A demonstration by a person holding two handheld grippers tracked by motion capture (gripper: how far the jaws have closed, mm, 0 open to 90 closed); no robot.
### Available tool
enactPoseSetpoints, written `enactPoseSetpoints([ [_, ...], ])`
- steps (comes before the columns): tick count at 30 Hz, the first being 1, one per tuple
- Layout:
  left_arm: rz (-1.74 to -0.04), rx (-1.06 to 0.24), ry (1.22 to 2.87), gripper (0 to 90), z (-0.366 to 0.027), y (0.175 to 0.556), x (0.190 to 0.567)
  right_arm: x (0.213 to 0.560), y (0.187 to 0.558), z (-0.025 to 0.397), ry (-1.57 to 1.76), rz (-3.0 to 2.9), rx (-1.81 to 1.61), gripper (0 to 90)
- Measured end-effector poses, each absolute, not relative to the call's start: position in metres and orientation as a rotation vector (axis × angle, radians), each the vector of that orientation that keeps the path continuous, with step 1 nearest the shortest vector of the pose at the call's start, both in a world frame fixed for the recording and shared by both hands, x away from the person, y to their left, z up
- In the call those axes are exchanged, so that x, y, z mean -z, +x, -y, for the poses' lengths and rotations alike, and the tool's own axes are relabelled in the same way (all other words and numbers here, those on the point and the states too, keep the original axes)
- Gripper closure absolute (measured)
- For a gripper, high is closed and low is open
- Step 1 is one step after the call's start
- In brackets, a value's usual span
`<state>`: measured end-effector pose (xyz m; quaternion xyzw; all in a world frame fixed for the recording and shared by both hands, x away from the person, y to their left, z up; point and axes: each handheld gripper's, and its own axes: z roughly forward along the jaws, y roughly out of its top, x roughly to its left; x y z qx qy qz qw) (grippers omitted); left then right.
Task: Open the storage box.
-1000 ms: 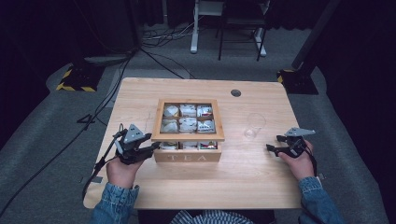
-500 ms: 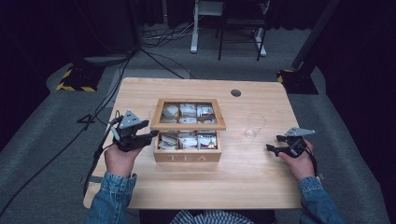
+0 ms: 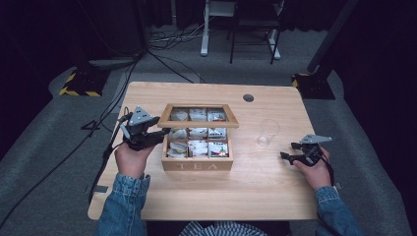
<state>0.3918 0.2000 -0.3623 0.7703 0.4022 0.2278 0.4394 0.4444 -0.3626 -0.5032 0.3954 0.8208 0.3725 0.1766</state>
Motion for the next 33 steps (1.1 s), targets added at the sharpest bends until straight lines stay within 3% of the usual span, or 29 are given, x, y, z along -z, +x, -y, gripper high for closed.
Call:
enactPoseSetpoints([
  [22,-1.014,-0.562,1.851,45.2,-0.200,0.417,0.347,0.503,0.442,0.359,1.120,-2.325,-1.054,27.9],
  [27,-1.004,-0.561,1.853,45.1,-0.201,0.419,0.346,0.503,0.438,0.356,1.118,-2.319,-1.059,33.4],
  [30,-0.998,-0.557,1.856,45.1,-0.202,0.419,0.346,0.501,0.435,0.354,1.106,-2.342,-1.064,41.1],
  [33,-0.993,-0.550,1.857,45.1,-0.203,0.420,0.346,0.498,0.432,0.349,1.116,-2.377,-1.062,42.1],
])
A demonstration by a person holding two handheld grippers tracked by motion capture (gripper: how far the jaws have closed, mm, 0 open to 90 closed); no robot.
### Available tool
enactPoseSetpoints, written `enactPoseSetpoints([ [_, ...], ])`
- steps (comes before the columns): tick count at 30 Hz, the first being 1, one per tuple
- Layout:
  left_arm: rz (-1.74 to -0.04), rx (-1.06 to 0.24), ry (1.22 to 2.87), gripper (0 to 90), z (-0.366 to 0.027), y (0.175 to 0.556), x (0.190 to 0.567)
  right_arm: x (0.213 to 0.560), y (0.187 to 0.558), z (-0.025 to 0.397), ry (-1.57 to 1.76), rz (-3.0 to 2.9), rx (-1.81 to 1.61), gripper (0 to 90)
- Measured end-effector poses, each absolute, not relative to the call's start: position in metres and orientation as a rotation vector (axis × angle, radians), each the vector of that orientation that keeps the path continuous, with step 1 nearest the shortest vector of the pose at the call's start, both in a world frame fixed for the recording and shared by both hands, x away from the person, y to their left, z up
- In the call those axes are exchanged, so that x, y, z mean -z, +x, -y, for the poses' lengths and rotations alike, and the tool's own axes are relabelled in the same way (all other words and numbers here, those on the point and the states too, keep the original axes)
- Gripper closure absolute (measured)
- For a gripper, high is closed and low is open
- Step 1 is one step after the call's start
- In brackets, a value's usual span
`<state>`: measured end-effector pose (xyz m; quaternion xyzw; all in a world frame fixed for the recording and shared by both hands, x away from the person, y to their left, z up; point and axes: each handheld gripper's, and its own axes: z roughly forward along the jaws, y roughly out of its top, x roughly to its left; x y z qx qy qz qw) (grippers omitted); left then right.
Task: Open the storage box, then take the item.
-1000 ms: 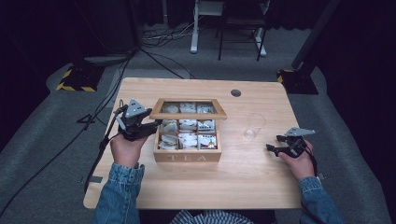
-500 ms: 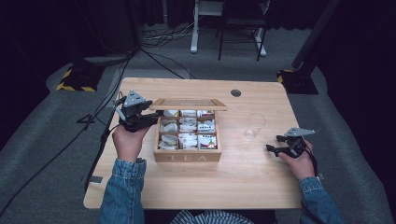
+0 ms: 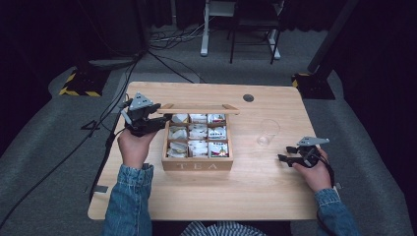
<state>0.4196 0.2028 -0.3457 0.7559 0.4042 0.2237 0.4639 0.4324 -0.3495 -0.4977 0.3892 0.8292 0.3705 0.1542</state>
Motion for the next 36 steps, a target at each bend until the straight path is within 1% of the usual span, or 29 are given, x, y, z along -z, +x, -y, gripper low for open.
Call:
enactPoseSetpoints([
  [1,-0.992,-0.545,1.856,45.1,-0.203,0.420,0.346,0.497,0.432,0.348,1.129,-2.380,-1.069,42.4],
  [3,-0.991,-0.548,1.854,45.1,-0.203,0.420,0.346,0.496,0.429,0.345,1.222,-2.376,-1.116,40.4],
  [5,-0.988,-0.544,1.858,45.0,-0.204,0.420,0.345,0.493,0.427,0.342,1.304,-2.377,-1.130,41.0],
  [17,-0.978,-0.547,1.865,45.0,-0.204,0.420,0.345,0.463,0.411,0.308,1.149,-2.405,-1.180,43.3],
  [21,-0.974,-0.548,1.866,45.0,-0.204,0.421,0.345,0.448,0.408,0.287,1.074,-2.434,-1.209,45.3],
  [27,-0.967,-0.545,1.869,44.8,-0.205,0.421,0.345,0.427,0.407,0.247,0.973,-2.490,-1.240,45.9],
  [36,-0.959,-0.538,1.879,44.4,-0.205,0.421,0.346,0.410,0.417,0.196,0.834,-2.557,-1.291,45.0],
])
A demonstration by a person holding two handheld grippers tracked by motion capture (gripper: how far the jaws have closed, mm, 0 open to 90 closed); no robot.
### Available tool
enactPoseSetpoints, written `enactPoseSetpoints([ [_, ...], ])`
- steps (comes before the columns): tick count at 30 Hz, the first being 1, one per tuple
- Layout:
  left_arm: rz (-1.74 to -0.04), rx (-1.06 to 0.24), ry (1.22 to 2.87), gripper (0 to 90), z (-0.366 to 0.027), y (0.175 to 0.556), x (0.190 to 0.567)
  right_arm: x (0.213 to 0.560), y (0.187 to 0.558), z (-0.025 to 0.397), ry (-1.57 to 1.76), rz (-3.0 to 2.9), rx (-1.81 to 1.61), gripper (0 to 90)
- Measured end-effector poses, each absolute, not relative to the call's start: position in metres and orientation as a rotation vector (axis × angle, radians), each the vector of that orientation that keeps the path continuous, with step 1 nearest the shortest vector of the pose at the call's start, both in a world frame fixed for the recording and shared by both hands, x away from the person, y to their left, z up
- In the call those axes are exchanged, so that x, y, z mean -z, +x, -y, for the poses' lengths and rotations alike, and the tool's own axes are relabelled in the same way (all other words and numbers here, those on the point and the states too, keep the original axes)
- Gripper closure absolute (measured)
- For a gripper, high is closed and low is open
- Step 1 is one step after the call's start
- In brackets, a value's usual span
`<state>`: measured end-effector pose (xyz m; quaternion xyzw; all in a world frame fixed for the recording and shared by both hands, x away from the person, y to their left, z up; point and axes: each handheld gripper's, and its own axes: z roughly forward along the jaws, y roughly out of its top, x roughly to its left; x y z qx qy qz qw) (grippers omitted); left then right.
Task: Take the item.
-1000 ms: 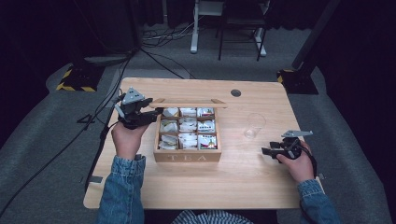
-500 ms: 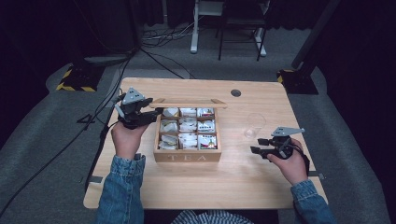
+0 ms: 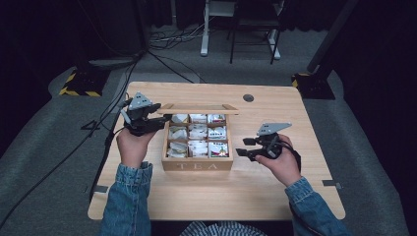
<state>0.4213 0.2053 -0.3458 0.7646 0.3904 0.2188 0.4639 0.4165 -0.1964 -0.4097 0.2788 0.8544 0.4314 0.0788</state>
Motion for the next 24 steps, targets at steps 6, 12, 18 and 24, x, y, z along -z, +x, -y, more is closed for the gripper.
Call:
enactPoseSetpoints([
  [6,-0.956,-0.540,1.883,44.4,-0.205,0.421,0.346,0.405,0.423,0.160,0.742,-2.592,-1.321,44.9],
  [12,-0.948,-0.530,1.896,44.3,-0.206,0.422,0.346,0.404,0.430,0.137,0.721,-2.595,-1.357,46.2],
  [18,-0.944,-0.516,1.895,44.6,-0.208,0.424,0.345,0.401,0.433,0.115,0.671,-2.610,-1.357,46.9],
  [24,-0.940,-0.513,1.896,44.5,-0.208,0.425,0.345,0.404,0.436,0.094,0.658,-2.617,-1.360,47.5],
])
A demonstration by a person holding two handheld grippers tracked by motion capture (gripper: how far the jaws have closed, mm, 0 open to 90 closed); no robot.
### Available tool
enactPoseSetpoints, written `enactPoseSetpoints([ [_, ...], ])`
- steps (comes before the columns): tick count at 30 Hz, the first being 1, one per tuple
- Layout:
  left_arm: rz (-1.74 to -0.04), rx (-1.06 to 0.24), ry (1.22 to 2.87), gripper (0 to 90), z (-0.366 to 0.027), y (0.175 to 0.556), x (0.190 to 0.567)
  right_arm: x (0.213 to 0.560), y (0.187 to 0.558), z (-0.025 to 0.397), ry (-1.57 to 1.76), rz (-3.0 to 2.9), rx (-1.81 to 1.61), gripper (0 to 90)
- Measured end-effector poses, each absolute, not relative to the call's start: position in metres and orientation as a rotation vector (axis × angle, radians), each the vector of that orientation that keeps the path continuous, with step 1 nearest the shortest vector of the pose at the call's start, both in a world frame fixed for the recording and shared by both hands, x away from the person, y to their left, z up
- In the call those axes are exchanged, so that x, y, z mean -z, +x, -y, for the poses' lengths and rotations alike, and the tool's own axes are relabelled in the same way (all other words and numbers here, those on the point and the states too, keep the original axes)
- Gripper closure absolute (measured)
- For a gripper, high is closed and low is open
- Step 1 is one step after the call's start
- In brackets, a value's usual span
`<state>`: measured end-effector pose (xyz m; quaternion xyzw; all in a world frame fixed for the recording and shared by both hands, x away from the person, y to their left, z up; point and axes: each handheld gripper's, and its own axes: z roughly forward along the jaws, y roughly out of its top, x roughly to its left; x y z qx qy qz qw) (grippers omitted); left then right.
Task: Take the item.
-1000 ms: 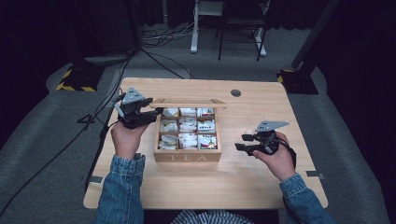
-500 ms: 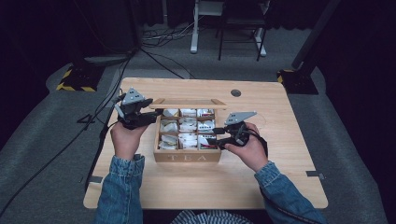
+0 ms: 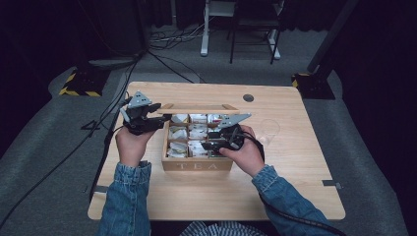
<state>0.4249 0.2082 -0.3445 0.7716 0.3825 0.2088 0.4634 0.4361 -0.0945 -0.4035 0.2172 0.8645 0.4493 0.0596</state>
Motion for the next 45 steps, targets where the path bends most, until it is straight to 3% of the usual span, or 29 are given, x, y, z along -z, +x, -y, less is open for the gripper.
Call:
enactPoseSetpoints([
  [19,-0.941,-0.516,1.906,44.1,-0.207,0.425,0.345,0.417,0.439,0.037,0.591,-2.679,-1.346,49.9],
  [36,-0.941,-0.526,1.918,44.1,-0.206,0.423,0.346,0.431,0.438,-0.007,0.501,-2.731,-1.258,59.4],
  [39,-0.940,-0.526,1.920,44.0,-0.206,0.423,0.346,0.434,0.441,-0.010,0.511,-2.727,-1.241,63.2],
  [45,-0.940,-0.526,1.920,44.1,-0.206,0.423,0.346,0.431,0.443,-0.008,0.523,-2.705,-1.243,79.4],
])
